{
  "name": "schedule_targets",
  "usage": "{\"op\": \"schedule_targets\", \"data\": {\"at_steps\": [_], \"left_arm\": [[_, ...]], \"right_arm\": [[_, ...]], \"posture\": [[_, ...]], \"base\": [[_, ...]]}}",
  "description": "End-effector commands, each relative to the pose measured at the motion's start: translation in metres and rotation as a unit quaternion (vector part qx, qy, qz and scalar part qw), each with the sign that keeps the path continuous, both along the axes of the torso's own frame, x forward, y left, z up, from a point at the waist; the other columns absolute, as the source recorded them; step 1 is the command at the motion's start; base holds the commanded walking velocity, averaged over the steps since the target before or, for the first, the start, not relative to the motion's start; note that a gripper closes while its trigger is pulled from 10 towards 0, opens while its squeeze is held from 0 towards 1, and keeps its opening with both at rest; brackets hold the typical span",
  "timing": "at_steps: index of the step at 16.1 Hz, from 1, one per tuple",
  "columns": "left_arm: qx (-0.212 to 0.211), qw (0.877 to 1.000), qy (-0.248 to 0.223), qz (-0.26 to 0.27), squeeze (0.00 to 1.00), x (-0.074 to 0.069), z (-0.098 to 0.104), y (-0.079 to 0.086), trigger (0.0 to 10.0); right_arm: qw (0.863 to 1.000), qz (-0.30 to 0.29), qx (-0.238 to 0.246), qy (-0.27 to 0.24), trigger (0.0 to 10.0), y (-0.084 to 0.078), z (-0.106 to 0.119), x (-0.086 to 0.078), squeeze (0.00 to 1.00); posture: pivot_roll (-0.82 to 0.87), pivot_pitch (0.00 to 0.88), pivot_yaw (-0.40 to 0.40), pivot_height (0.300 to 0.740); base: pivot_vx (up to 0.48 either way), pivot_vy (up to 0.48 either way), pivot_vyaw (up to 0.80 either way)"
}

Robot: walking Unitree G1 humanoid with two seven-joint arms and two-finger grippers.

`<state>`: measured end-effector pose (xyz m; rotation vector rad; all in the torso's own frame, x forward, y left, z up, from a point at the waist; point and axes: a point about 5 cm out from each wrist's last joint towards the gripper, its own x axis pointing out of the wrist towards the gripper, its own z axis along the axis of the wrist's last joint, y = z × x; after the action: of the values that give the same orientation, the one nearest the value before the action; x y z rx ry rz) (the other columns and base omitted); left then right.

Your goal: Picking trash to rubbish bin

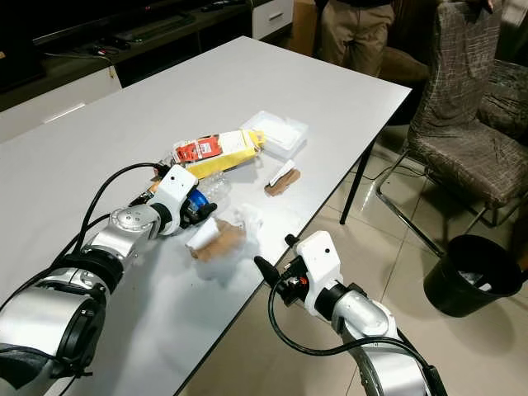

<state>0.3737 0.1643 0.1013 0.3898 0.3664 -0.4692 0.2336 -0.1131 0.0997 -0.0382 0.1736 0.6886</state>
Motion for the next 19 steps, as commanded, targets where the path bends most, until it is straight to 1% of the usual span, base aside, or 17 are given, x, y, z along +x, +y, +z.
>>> {"op": "schedule_targets", "data": {"at_steps": [1, 4, 6, 8, 9, 10, 11, 12, 13, 14, 15, 16, 17, 19], "left_arm": [[0.012, 1.000, 0.010, 0.009, 0.00, -0.001, -0.003, 0.005, 0.0], [0.010, 1.000, -0.001, 0.021, 0.00, 0.000, 0.000, 0.010, 0.0], [0.001, 0.999, -0.021, 0.032, 0.00, 0.004, 0.011, 0.017, 0.0], [-0.020, 0.998, -0.043, 0.041, 0.00, 0.009, 0.024, 0.023, 0.0], [-0.048, 0.997, -0.056, 0.033, 0.00, 0.011, 0.033, 0.024, 0.0], [-0.067, 0.995, -0.064, 0.026, 0.00, 0.013, 0.039, 0.025, 0.0], [-0.100, 0.992, -0.071, -0.008, 0.00, 0.011, 0.045, 0.023, 0.0], [-0.111, 0.991, -0.071, -0.022, 0.00, 0.009, 0.045, 0.023, 0.0], [-0.131, 0.987, -0.090, -0.026, 0.00, 0.002, 0.047, 0.029, 0.0], [-0.135, 0.986, -0.098, -0.022, 0.00, 0.000, 0.048, 0.032, 0.0], [-0.148, 0.983, -0.110, -0.015, 0.00, -0.006, 0.050, 0.036, 0.0], [-0.153, 0.982, -0.114, -0.013, 0.00, -0.009, 0.051, 0.037, 0.0], [-0.158, 0.979, -0.126, -0.017, 0.00, -0.021, 0.053, 0.041, 0.0], [-0.159, 0.978, -0.133, -0.011, 0.00, -0.047, 0.056, 0.048, 0.0]], "right_arm": [[1.000, 0.006, -0.002, -0.002, 10.0, 0.002, 0.002, 0.002, 0.00], [1.000, 0.009, 0.000, -0.009, 10.0, 0.006, 0.002, 0.005, 0.00], [1.000, 0.008, 0.010, -0.018, 10.0, 0.012, 0.006, 0.014, 0.00], [1.000, 0.004, 0.011, -0.023, 10.0, 0.018, 0.008, 0.024, 0.00], [1.000, -0.005, 0.012, -0.022, 10.0, 0.022, 0.008, 0.034, 0.00], [1.000, -0.012, 0.012, -0.020, 10.0, 0.025, 0.008, 0.041, 0.00], [1.000, -0.017, 0.015, -0.014, 10.0, 0.031, 0.007, 0.056, 1.00], [1.000, -0.015, 0.018, -0.010, 10.0, 0.035, 0.006, 0.063, 1.00], [1.000, -0.005, 0.030, -0.005, 10.0, 0.045, 0.009, 0.083, 1.00], [0.999, -0.006, 0.038, -0.004, 10.0, 0.047, 0.011, 0.088, 1.00], [0.999, -0.017, 0.040, -0.004, 10.0, 0.049, 0.012, 0.098, 1.00], [0.999, -0.021, 0.040, -0.005, 10.0, 0.050, 0.013, 0.101, 1.00], [0.998, -0.044, 0.042, 0.006, 10.0, 0.048, 0.010, 0.110, 1.00], [0.996, -0.071, 0.034, 0.032, 10.0, 0.047, 0.002, 0.117, 1.00]], "posture": [[-0.20, 0.000, 0.013, 0.740], [-0.18, 0.000, 0.009, 0.740], [-0.17, 0.000, 0.002, 0.740], [-0.16, 0.000, -0.002, 0.740], [-0.14, 0.000, -0.011, 0.740], [-0.14, 0.000, -0.011, 0.740], [-0.11, 0.000, -0.023, 0.740], [-0.11, 0.000, -0.026, 0.740], [-0.08, 0.000, -0.036, 0.740], [-0.08, 0.000, -0.038, 0.740], [-0.06, 0.000, -0.045, 0.740], [-0.06, 0.000, -0.045, 0.740], [-0.04, 0.000, -0.053, 0.740], [-0.02, 0.000, -0.054, 0.740]], "base": [[0.000, 0.000, 0.00], [0.000, 0.000, 0.00], [0.000, 0.000, 0.00], [0.000, 0.000, 0.00], [0.000, 0.000, 0.00], [0.000, 0.000, 0.00], [0.000, 0.000, 0.00], [0.000, 0.000, 0.00], [0.000, 0.000, 0.00], [0.000, 0.000, 0.00], [0.000, 0.000, 0.00], [0.000, 0.000, 0.00], [0.000, 0.000, 0.00], [0.000, 0.000, 0.00]]}}
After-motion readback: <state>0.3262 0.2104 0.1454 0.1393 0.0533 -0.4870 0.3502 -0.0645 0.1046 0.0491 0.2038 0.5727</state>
